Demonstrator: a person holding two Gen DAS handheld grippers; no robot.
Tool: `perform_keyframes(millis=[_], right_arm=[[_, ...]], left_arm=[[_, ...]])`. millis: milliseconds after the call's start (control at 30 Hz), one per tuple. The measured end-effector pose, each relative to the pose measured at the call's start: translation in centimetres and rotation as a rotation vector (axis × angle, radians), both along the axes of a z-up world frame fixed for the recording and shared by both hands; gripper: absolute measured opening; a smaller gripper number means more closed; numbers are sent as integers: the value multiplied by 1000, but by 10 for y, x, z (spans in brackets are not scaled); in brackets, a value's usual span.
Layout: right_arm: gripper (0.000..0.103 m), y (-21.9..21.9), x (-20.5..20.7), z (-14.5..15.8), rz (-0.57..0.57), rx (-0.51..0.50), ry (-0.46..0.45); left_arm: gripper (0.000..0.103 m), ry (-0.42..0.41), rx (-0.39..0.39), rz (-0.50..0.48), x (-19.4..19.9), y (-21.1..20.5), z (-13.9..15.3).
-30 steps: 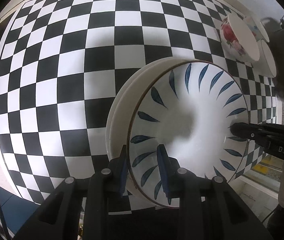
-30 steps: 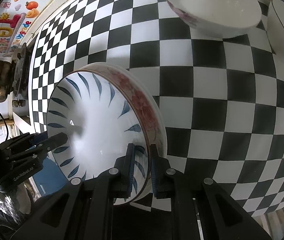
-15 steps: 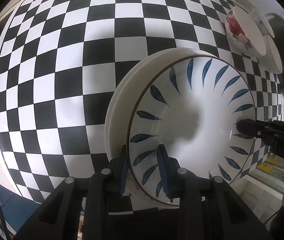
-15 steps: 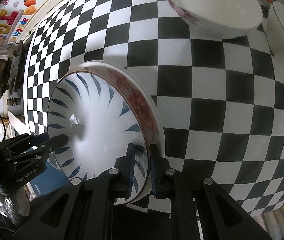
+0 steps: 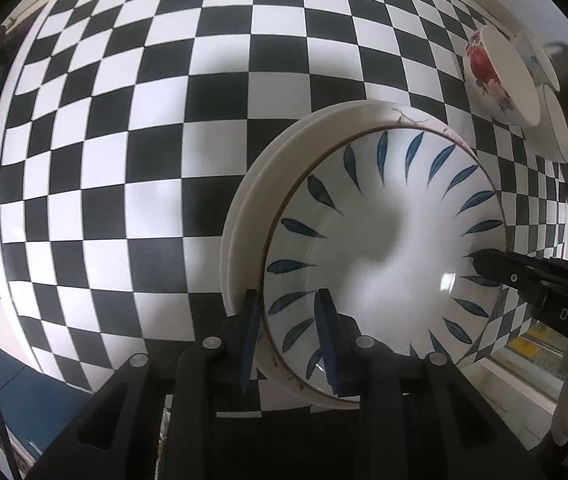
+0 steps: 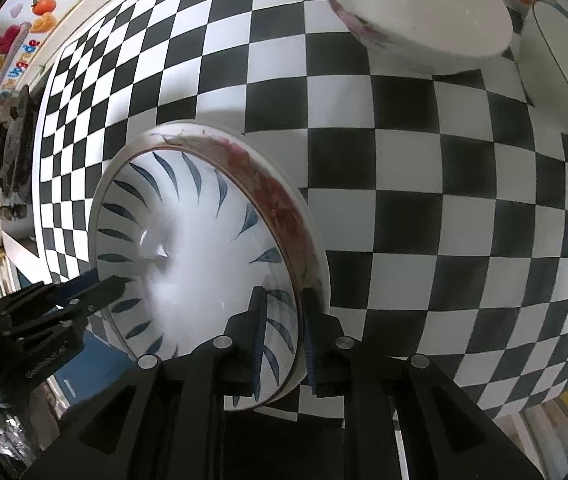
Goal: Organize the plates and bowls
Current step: 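Carry the blue-striped plate with both grippers onto the pink-rimmed plate stack, then lower the blue-leaf plate onto the plate stack and open both grippers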
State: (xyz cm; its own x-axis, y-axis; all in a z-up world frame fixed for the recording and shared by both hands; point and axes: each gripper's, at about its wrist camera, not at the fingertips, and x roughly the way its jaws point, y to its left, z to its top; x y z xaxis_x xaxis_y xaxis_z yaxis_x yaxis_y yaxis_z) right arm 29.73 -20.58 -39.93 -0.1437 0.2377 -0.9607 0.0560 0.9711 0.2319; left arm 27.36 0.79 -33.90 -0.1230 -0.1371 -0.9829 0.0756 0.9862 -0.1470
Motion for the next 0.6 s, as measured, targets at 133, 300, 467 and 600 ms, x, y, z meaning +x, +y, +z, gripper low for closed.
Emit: perform_keyframes(millis=[133, 300, 467, 600], right_arm=[[22, 5, -3, 6, 8, -26, -11], [22, 13, -9, 27, 11, -44, -55], [24, 24, -23, 64, 15, -98, -122], [32, 30, -40, 96, -13, -103, -167]], left_arm=[[26, -21, 2, 3, -2, 3, 12], [26, -73, 3, -11, -6, -1, 42], [26, -124, -2, -31, -13, -9, 76], [26, -156, -12, -28, -25, -6, 102]])
